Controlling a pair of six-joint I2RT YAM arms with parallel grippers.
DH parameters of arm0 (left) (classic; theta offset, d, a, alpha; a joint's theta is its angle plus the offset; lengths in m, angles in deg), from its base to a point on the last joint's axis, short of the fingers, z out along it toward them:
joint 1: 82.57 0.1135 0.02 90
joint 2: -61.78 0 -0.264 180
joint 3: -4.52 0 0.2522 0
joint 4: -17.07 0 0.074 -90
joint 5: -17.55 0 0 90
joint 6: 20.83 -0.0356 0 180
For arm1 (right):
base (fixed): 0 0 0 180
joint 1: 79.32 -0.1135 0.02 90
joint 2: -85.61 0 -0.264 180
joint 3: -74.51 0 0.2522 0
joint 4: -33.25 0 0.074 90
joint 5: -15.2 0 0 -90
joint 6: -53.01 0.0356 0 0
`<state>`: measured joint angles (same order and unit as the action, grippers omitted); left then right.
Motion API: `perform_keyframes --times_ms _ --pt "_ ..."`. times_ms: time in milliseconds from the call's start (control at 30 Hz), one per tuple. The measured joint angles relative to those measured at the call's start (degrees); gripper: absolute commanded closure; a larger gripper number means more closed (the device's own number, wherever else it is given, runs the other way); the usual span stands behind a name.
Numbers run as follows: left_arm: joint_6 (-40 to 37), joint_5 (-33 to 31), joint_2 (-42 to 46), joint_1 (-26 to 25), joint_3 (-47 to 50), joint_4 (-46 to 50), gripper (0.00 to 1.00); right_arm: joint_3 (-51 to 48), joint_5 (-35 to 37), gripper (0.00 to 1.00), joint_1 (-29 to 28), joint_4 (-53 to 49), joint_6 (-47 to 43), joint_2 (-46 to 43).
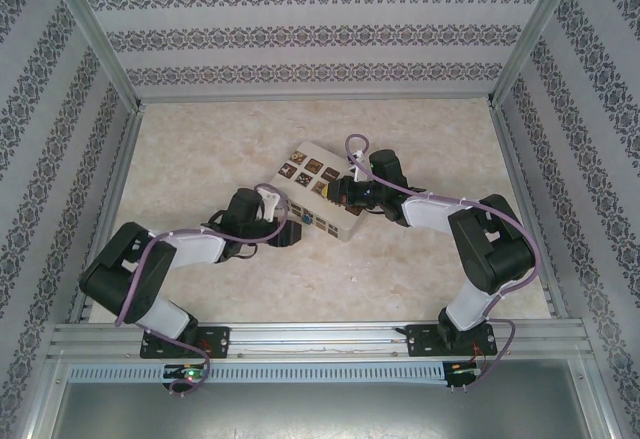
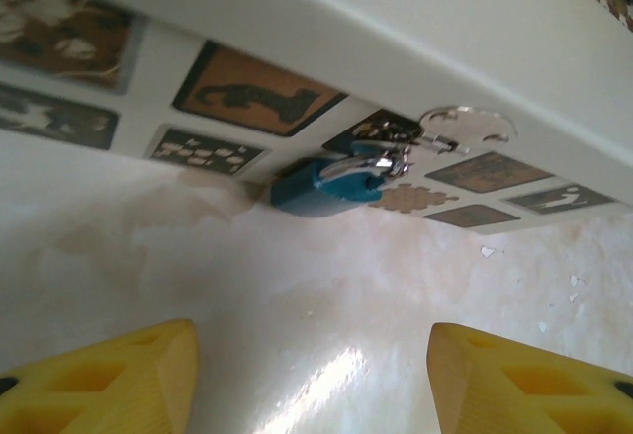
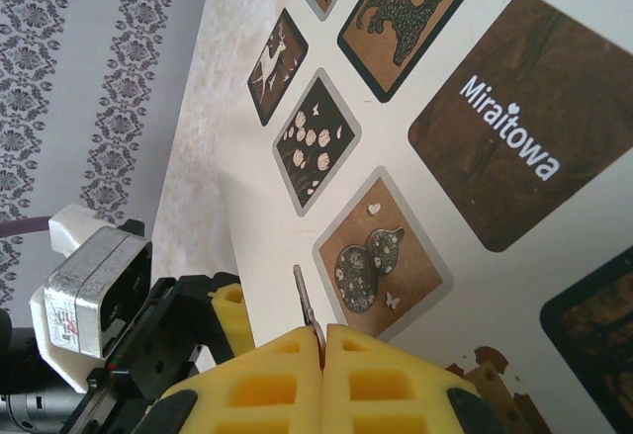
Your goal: Unlock a padlock with a key
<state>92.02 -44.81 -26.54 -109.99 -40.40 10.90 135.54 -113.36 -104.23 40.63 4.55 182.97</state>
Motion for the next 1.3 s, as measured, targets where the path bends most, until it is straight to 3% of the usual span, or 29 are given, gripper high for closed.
perform_keyframes --times_ms 533,1300 --pt "-0.2 -1.3 -7.1 -2.4 -4.6 -4.2 0.44 0.8 0.0 1.0 0.0 -0.8 -0.7 0.4" --pt "-0.7 -4.0 -10.2 -3.5 -7.2 -4.9 0.47 1.3 0.0 1.0 0.0 -1.3 -1.0 0.7"
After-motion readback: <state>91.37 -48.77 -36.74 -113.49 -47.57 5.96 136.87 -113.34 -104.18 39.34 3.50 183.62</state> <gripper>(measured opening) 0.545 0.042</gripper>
